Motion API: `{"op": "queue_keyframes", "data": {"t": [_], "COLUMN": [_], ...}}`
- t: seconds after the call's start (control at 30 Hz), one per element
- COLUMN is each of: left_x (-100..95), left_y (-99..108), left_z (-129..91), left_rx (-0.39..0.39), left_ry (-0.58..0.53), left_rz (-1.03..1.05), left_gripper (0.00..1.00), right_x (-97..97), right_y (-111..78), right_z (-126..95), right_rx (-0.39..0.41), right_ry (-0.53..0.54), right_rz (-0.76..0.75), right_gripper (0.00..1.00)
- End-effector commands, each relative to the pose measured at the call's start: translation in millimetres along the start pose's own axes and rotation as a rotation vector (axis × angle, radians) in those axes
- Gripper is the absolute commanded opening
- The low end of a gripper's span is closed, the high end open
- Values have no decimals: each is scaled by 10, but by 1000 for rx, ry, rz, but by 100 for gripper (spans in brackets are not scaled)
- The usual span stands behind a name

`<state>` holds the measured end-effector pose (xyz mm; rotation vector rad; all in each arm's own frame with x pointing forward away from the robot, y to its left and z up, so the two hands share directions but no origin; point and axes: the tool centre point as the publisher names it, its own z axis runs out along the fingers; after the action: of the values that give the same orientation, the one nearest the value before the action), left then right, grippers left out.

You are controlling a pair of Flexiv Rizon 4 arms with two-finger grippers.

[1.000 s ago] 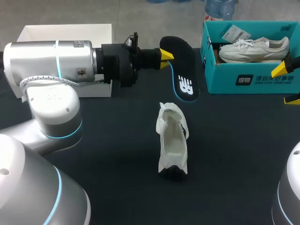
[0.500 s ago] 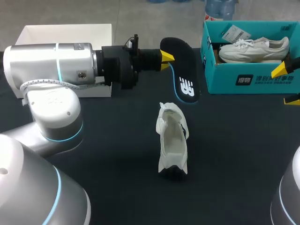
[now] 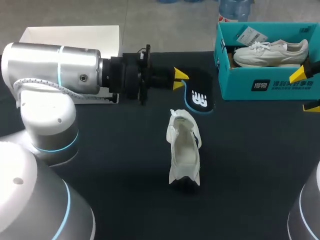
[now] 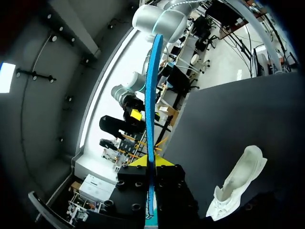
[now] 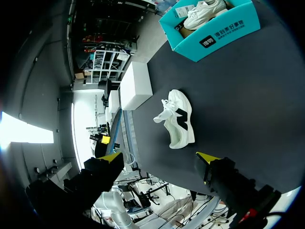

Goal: Take the shoe out of the shoebox, open the shoe tongue, remove and reinsert the insole, then place the shoe into the shoebox

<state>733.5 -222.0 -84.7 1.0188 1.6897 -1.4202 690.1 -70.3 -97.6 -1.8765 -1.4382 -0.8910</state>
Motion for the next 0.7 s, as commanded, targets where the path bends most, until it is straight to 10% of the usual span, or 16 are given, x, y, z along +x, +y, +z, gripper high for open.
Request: {"op": "queue_keyframes", "data": {"t": [0.03, 0.7], "left_x": [118, 604], "left_y": [-205, -320], "left_z": [-314, -173], "left_rx": [139, 142], "left_ry": [288, 300], "left_rz": [-392, -390], "left_gripper": [0, 0], "right_x": [-6, -6], "right_y": [-12, -12], "right_z": [-1, -1], "right_rx": [-2, -2], "right_ry": [-2, -2], "right_rz": [1, 1], "right_gripper": [100, 100]}}
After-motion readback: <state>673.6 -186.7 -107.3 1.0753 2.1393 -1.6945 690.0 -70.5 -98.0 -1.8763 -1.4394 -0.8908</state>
